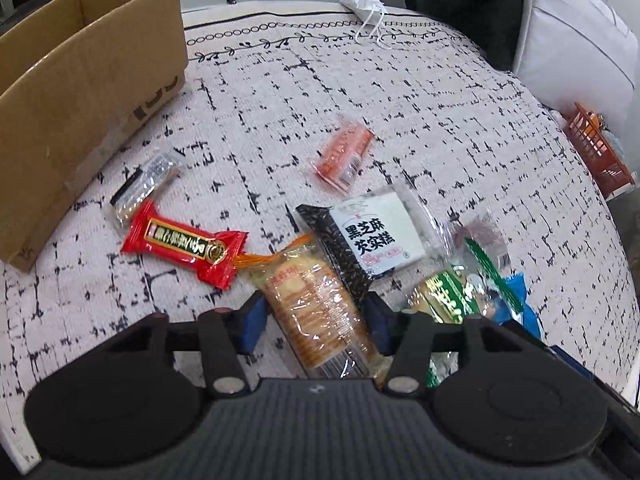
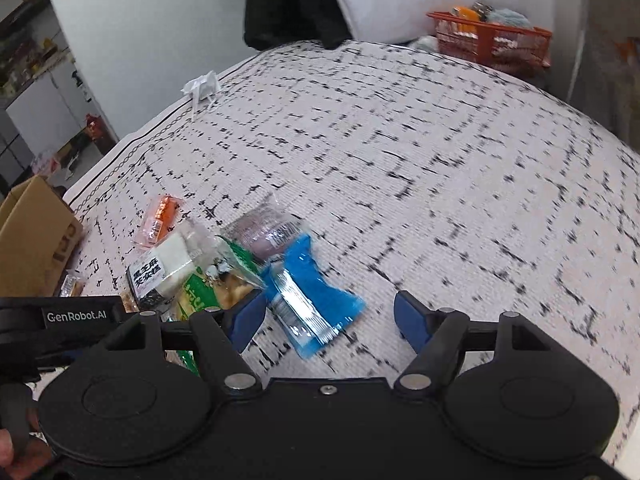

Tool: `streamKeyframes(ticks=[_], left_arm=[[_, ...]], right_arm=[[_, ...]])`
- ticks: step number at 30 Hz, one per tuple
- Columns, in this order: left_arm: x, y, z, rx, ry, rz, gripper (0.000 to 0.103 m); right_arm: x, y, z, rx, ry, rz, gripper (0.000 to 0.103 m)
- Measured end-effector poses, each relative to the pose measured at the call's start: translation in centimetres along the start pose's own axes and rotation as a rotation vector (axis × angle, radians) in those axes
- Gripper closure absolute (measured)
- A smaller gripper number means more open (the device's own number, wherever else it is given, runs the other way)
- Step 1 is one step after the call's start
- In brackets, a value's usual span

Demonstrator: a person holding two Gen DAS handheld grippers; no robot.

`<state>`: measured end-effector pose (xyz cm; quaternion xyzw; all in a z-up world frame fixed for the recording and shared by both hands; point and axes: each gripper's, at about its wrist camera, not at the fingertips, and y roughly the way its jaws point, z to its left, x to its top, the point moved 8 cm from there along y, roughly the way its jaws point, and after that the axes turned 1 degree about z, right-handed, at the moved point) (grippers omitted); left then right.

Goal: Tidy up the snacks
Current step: 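Grasp the orange bread loaf with the left tool while the right tool grasps the blue plum candy, then carry the bread loaf to the box and open the left tool while the right tool holds the candy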

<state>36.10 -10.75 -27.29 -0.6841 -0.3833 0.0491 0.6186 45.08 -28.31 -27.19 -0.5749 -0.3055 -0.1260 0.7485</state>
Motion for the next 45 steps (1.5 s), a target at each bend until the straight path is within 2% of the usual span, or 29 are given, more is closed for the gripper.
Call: streamKeyframes(ticks=[6, 7, 11, 12, 13, 18, 28, 36, 39, 45], left_arm=[[0.5, -0.3, 0.6, 0.003, 0.020, 0.004, 0.057], [0.6, -0.5, 0.8, 0.001, 0.018, 0.004, 0.057], [0.8, -1.4, 1.6, -0.007, 0.019, 0.000, 0.058], [0.9, -1.7, 1.8, -0.012, 0.017, -0.003, 0.058], [0.9, -2.0, 1.9, -0.018, 0.016, -0.006, 0.058], [1.0, -3.9, 2.1, -0.046, 0.040, -0.032, 0.059], [1.1, -7.9, 2.9, -0.091, 0.065, -0.079, 0.059], [2.3, -11.0, 4.0, -0.087, 0.079, -0.134, 0.060], [3.0, -12.2, 4.7, -0.081, 0.083, -0.157, 0.060], [4.4, -14.1, 5.9, -0.080, 0.091, -0.184, 0.061]], right_arm=[[0.5, 1.1, 0.9, -0.017, -0.067, -0.010, 0.032], [0.5, 1.0, 0.9, -0.019, -0.069, -0.009, 0.035], [0.3, 0.7, 1.2, -0.002, -0.073, 0.011, 0.060], [0.1, 0.5, 1.2, 0.000, -0.073, 0.020, 0.063], [0.1, 0.3, 1.3, 0.003, -0.074, 0.030, 0.072], [0.0, -1.2, 1.4, -0.009, -0.054, 0.033, 0.074], [1.1, -5.1, 2.7, 0.015, -0.017, -0.044, 0.075], [1.6, -7.7, 6.5, 0.102, -0.034, -0.089, 0.075], [2.1, -8.4, 7.0, 0.150, 0.012, -0.107, 0.075], [2.6, -9.7, 7.6, 0.157, 0.029, -0.139, 0.075]])
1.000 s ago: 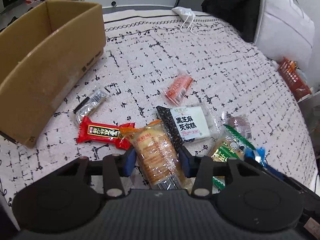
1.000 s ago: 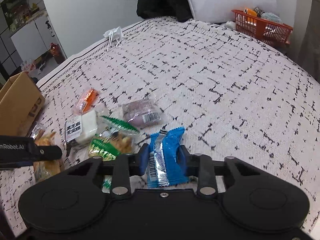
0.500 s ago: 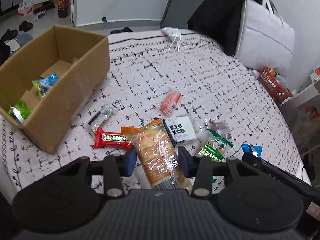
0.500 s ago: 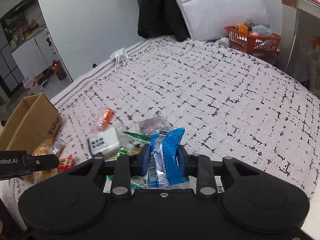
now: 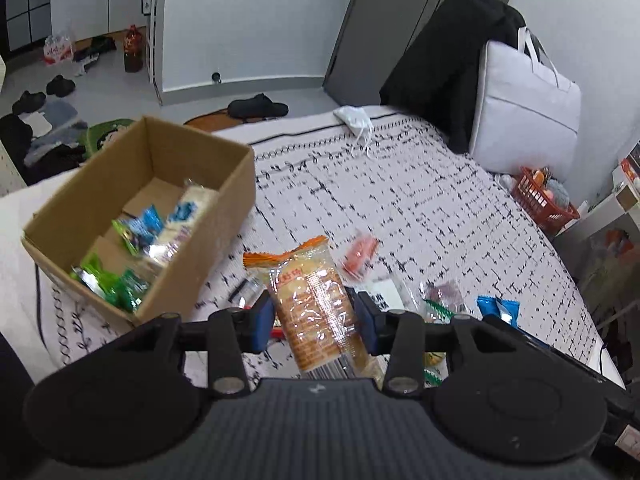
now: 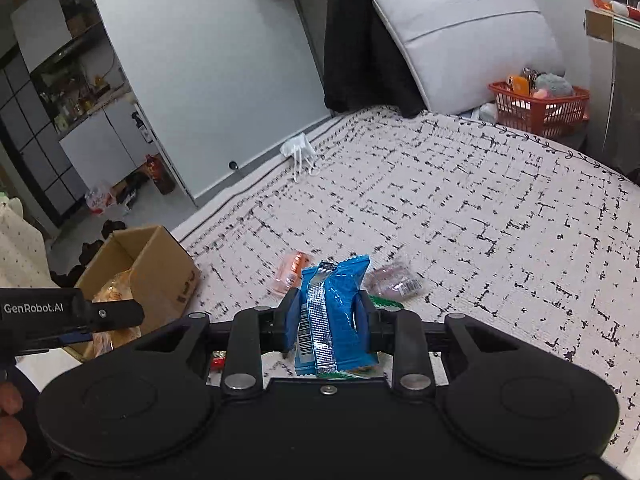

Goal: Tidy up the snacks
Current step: 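Carry the bread loaf to the box and open the left tool while the right tool holds the candy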

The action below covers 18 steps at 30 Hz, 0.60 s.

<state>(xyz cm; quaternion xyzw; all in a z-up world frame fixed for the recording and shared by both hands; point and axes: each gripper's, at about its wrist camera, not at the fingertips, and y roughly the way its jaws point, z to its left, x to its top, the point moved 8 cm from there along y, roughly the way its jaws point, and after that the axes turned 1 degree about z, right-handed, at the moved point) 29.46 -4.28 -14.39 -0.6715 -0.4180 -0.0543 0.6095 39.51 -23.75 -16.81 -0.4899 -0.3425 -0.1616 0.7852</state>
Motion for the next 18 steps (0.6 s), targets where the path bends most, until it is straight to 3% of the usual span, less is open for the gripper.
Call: streamKeyframes(ticks=[8, 18], left_arm=[[2.0, -2.1, 1.8, -0.001, -0.009, -0.034, 0.061], [3.6, -3.3, 3.5, -0.016, -0.009, -0.059, 0.061]], right_arm=[[1.4, -1.7, 1.3, -0.011, 0.013, -0.053, 0.075], [1.4, -1.7, 4.9, 0.033, 0.016, -0.054, 0.075]])
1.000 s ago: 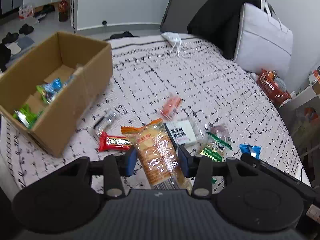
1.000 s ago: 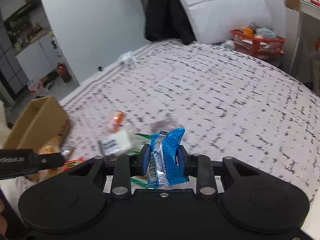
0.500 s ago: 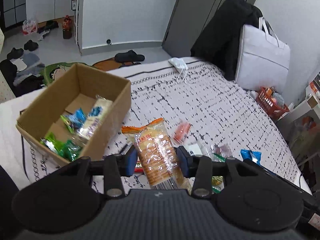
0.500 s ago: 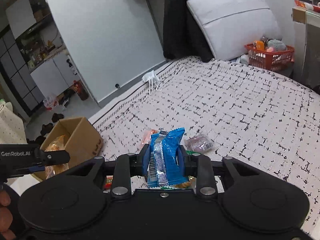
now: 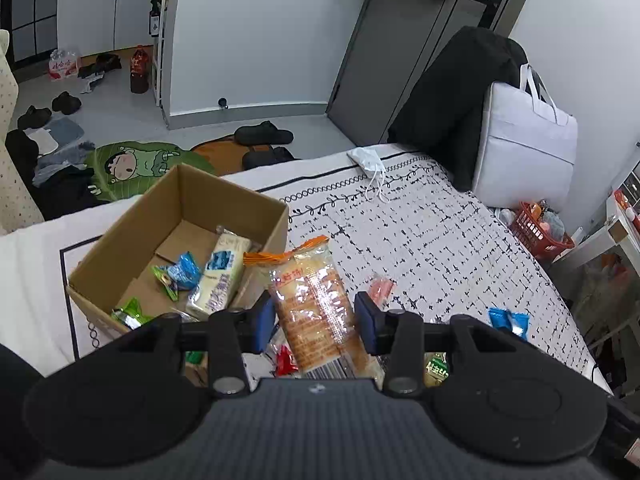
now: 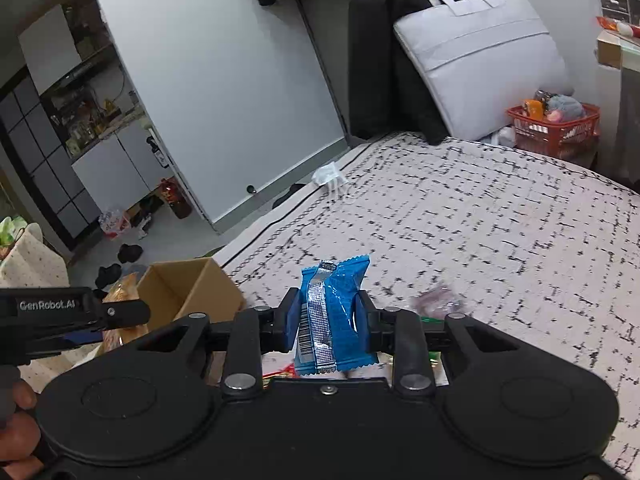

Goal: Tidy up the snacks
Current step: 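Carry the bread loaf to the box and open the left tool while the right tool holds the candy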

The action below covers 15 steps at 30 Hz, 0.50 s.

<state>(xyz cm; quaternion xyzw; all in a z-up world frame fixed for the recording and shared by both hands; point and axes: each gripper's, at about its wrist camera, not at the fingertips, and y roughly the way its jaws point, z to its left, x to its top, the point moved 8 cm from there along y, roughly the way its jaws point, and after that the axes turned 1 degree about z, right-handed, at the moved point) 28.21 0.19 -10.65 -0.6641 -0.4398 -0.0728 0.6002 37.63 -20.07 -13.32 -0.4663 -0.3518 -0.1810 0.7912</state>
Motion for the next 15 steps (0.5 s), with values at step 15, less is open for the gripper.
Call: streamKeyframes(ticks=[15], left_arm=[[2.0, 1.0, 5.4, 0.005, -0.035, 0.025, 0.061]], right_arm=[[-0.8, 2.9, 6.4, 0.028, -0.043, 0.028, 0.075]])
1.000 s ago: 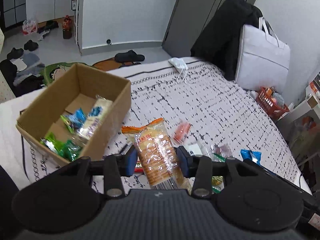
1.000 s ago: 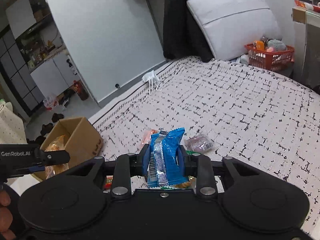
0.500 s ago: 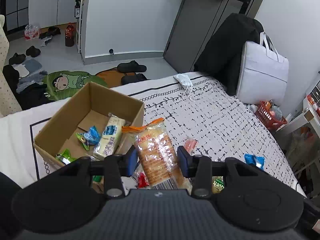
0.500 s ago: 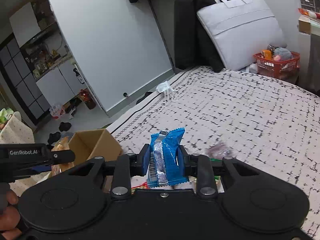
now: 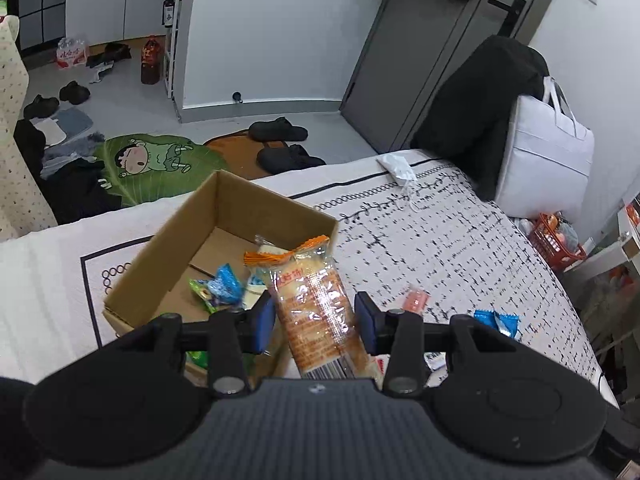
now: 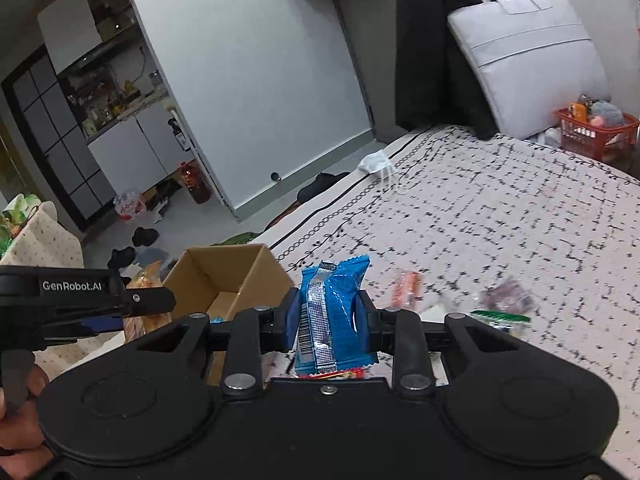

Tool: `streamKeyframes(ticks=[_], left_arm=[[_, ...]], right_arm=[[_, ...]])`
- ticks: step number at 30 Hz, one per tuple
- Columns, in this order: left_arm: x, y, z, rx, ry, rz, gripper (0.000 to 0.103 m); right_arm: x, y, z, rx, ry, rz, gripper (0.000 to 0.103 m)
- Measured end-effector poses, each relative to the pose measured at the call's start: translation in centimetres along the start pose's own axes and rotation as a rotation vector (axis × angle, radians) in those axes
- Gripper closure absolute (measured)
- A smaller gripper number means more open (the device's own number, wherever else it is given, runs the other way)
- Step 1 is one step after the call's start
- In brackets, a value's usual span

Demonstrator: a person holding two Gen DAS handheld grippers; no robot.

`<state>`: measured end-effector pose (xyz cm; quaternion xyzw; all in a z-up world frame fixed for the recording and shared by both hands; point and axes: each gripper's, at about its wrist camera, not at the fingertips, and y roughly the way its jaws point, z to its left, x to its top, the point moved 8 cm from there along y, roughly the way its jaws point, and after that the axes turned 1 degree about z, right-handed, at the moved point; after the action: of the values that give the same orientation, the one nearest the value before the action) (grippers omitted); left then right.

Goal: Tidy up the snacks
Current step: 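Carry the bread loaf to the box and open the left tool while the right tool holds the candy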

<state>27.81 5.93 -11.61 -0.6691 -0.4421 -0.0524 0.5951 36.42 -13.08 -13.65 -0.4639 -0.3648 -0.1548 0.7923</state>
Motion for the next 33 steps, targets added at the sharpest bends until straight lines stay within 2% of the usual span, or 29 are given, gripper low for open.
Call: streamKeyframes(ticks=[11, 19, 24, 33], left_arm=[[2.1, 1.9, 4.7, 0.002, -0.053, 0.024, 0.061], [2.9, 4.1, 7.2, -0.012, -0.071, 0.069, 0.061], [3.9, 5.1, 7.7, -0.033, -0.068, 0.087, 0.061], [4.9, 6.9, 8.4, -0.063, -0.063, 0.117, 0.061]], right_arm=[[-0.3, 2.6, 3.2, -0.012, -0.014, 0.019, 0.075], [0.0, 4.2, 5.9, -0.004, -0.062, 0.026, 0.075], [0.3, 5.0, 8.0, 0.003, -0.101, 0.023, 0.075], [0.8, 7.1, 9.1, -0.028, -0.114, 0.045, 0.075]])
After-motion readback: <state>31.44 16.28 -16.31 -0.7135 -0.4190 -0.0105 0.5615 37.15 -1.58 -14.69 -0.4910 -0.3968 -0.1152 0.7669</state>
